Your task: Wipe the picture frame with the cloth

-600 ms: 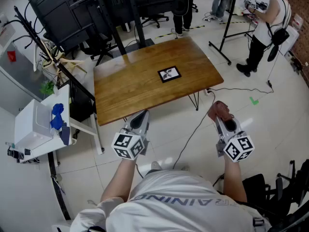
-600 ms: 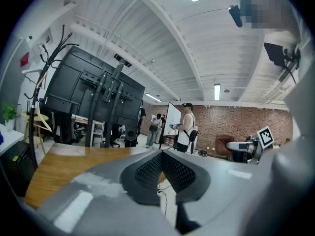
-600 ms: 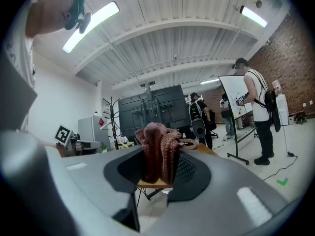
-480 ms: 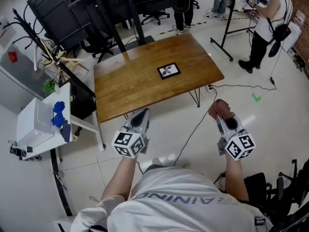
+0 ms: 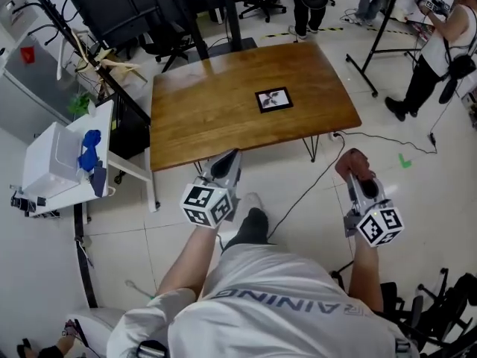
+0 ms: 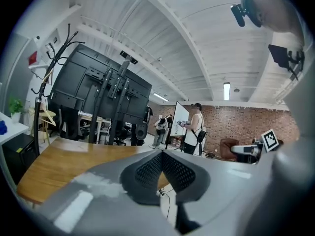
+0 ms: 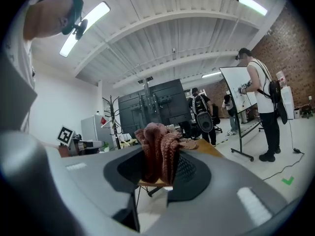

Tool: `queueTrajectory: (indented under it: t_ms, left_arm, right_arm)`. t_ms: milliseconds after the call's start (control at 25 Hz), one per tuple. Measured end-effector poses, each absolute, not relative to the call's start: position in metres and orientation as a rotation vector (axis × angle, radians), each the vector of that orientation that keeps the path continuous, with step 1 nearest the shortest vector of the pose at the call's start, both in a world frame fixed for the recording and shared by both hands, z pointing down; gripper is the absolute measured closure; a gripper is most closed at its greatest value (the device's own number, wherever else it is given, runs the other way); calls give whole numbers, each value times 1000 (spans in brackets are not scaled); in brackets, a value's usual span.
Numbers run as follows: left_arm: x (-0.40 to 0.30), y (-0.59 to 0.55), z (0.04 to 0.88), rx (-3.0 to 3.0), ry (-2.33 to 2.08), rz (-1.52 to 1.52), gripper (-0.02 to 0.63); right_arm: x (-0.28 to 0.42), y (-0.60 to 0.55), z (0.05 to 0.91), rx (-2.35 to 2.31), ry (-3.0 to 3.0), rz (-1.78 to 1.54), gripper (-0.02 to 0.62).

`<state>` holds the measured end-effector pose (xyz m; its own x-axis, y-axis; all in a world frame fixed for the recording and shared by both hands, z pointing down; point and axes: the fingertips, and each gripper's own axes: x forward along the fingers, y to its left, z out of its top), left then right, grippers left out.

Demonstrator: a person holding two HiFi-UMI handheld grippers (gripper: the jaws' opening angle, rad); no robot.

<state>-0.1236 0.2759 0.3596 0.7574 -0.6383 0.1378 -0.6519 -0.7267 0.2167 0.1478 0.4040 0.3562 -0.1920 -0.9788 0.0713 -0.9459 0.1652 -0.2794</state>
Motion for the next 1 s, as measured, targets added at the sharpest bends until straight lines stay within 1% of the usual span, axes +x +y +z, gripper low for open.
queueTrajectory:
  t_ms: [160, 360, 640, 1000]
  left_arm:
    - [-109, 230, 369, 2696, -996, 59, 601]
    - [-87, 149, 373, 2696, -985, 33, 601]
    - [-94, 58, 367, 2675, -1000, 43, 601]
    - [-83, 4, 374, 2613, -1044, 49, 601]
  right_arm:
    - [160, 363, 359, -1930, 2305, -399, 471]
    - [174, 281, 354, -1948, 2341, -399, 471]
    - [175, 172, 326, -1944, 2379, -377, 471]
    - [181, 104, 334, -1885, 2436, -466, 471]
